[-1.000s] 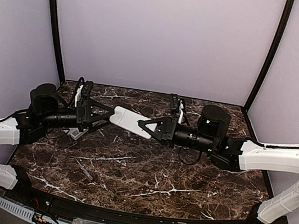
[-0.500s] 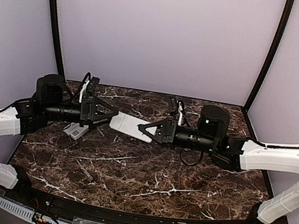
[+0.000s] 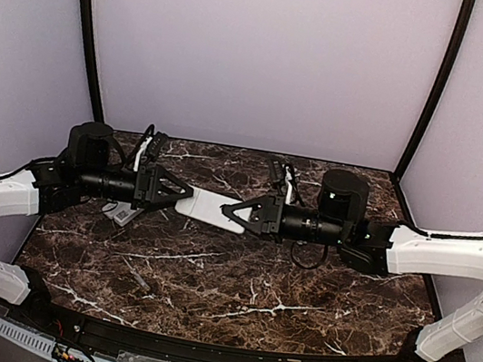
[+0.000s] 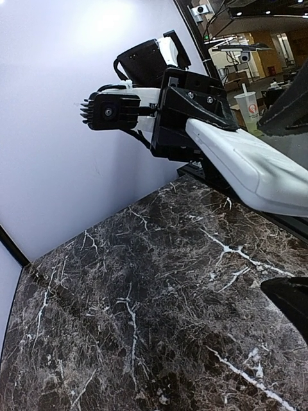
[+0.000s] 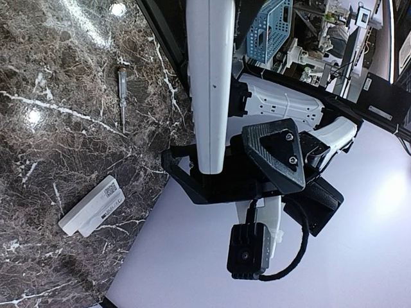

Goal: Unload the batteries from the remote control
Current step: Remove the battery cover from the remote control.

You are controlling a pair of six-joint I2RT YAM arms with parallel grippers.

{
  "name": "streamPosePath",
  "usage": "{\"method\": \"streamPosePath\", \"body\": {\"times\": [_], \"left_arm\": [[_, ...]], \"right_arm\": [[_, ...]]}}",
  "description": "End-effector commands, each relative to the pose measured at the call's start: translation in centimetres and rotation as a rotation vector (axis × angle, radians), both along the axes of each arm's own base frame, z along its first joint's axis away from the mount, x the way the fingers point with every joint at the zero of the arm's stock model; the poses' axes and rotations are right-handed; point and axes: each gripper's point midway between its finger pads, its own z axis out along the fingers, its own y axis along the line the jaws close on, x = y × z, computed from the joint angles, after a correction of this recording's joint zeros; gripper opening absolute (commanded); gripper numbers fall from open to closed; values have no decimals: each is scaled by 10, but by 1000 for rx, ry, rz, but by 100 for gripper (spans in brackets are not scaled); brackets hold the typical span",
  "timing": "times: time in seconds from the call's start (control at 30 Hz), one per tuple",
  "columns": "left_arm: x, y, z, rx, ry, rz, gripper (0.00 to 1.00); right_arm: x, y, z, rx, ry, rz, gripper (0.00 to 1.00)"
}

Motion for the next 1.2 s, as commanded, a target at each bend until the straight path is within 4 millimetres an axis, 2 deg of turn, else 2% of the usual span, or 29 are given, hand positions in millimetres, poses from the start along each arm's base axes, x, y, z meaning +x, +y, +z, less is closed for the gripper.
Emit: {"method": "streamPosePath", "body": {"times": [0.0, 0.4, 0.6, 1.17], "left_arm": [[-4, -1, 8, -23, -25, -31, 73], [-5, -2, 5, -34, -11, -37, 59], [-4, -3, 3, -37, -4, -34, 45], [-6, -2, 1, -42, 9, -34, 24]], "right_arm": [[4, 3, 18, 49, -41, 3, 0], [5, 2, 18, 54, -33, 3, 0], [5, 2, 17, 52, -29, 2, 0], [4, 2, 17, 62, -24, 0, 0]]}}
